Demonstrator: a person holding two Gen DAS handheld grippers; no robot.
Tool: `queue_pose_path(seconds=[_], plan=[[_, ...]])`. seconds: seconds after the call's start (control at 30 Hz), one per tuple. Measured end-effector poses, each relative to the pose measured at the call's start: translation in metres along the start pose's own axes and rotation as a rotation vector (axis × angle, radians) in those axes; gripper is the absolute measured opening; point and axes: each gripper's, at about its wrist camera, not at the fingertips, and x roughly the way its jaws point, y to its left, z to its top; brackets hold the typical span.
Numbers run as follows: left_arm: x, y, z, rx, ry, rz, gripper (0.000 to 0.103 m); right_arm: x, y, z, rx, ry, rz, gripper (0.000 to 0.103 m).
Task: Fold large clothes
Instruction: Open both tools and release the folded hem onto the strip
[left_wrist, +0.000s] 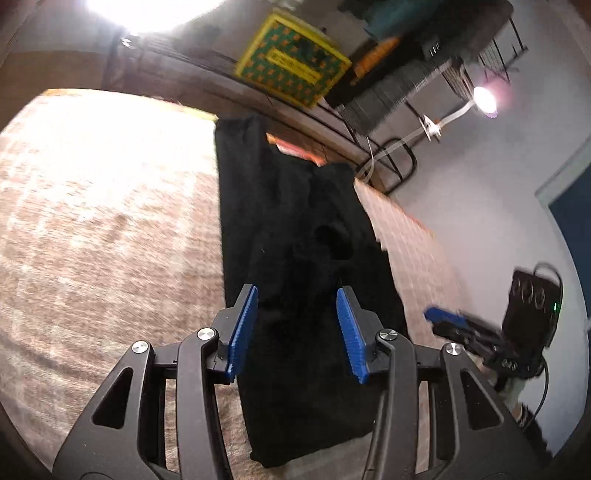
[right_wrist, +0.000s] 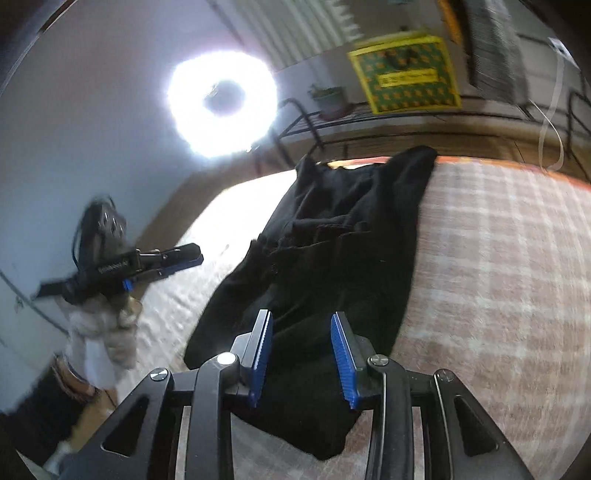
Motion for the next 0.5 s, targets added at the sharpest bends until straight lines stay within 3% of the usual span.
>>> queue_pose_path(seconds=[0.13,0.33,0.5], plan=[[0.025,-0.008,-0.004,0.057,0.040,0.009,0.044,0.018,-0.001,0.005,-0.010,-0.013,-0.018,0.036],[0.062,-0.004,0.002,0.057,0.073,0.046,0.044,0.048,-0.019,0.009,-0.019,0.036,-0.114,0.036],[0.074,-0.019,0.001,0.167,0.078,0.089,0.044,0.064,-0.033,0.008,-0.013,0.075,-0.105,0.032]])
